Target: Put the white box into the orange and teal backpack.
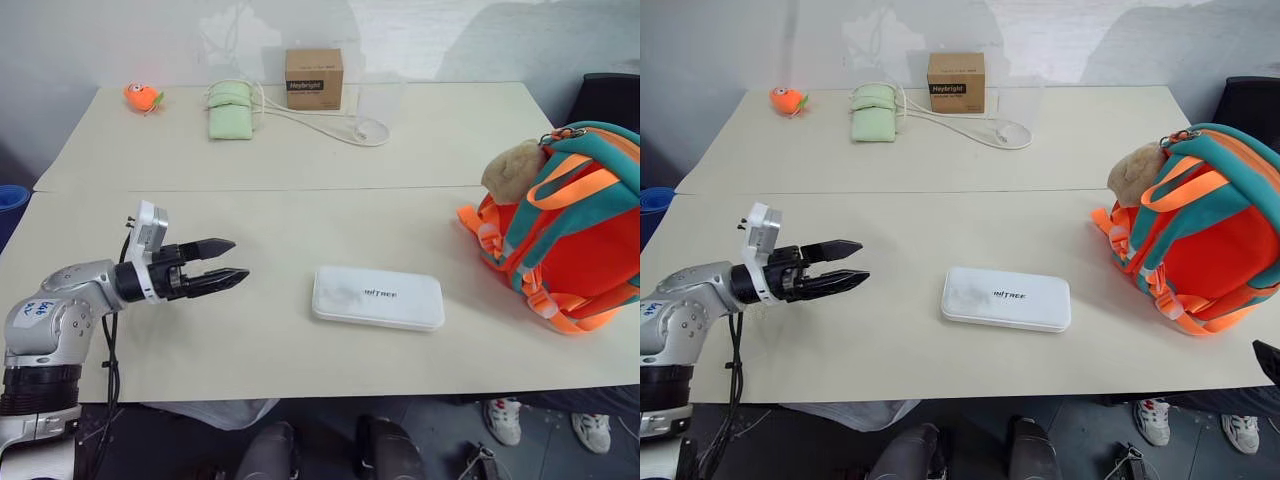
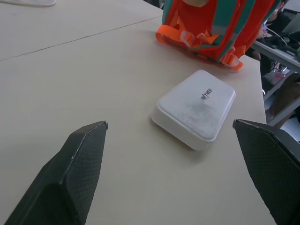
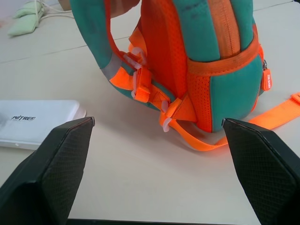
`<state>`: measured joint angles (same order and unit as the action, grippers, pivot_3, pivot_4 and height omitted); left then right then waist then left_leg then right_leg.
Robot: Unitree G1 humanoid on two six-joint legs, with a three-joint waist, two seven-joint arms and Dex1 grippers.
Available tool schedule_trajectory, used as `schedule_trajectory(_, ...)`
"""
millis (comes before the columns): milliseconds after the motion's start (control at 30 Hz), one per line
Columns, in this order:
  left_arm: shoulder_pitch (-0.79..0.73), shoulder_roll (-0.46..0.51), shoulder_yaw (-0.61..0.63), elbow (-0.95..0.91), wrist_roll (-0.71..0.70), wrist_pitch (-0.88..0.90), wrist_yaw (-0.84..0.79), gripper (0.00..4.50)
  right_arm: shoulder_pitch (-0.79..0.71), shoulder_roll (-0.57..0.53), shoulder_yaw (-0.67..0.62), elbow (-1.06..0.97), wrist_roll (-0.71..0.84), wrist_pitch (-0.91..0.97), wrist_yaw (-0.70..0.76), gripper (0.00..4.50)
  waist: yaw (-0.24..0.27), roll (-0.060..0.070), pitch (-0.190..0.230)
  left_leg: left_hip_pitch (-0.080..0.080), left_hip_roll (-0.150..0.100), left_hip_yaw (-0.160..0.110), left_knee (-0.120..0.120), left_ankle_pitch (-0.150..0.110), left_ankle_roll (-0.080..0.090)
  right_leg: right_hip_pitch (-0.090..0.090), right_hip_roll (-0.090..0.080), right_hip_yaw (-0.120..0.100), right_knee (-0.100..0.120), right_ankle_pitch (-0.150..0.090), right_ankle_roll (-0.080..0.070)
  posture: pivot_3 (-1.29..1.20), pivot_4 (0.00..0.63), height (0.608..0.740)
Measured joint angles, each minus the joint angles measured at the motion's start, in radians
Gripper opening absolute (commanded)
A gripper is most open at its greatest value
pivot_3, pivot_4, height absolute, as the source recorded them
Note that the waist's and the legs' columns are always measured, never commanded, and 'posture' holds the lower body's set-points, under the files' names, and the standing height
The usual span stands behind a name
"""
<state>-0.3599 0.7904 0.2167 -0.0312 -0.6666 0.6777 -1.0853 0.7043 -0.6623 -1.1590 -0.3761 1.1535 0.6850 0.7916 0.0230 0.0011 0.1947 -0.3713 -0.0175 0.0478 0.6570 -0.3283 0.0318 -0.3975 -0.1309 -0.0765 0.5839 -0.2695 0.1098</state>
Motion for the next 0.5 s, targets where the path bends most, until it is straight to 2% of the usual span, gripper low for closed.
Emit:
schedule_trajectory(133,0.012,0.009,-0.015,0.005,0.034,-0.031,-0.007,4.5,0.0,0.0,0.0,-0.015,0.0,0.0,-0.005,4.46,0.002,0.0,0.0,0.0,0.0,0.0,0.0,-0.002,0.004,0.0,0.0,0.0,0.0,0.0,0.0,0.0,0.15,0.74)
schedule_trajectory(500,0.004,0.01,-0.032,0.013,0.069,-0.048,0.001,4.5,-0.022,0.0,0.024,-0.033,-0.005,0.0,-0.048,4.46,0.002,0.0,0.0,0.0,0.0,0.0,0.0,-0.002,0.003,0.0,0.0,0.001,0.0,0.0,0.0,0.0,0.15,0.74)
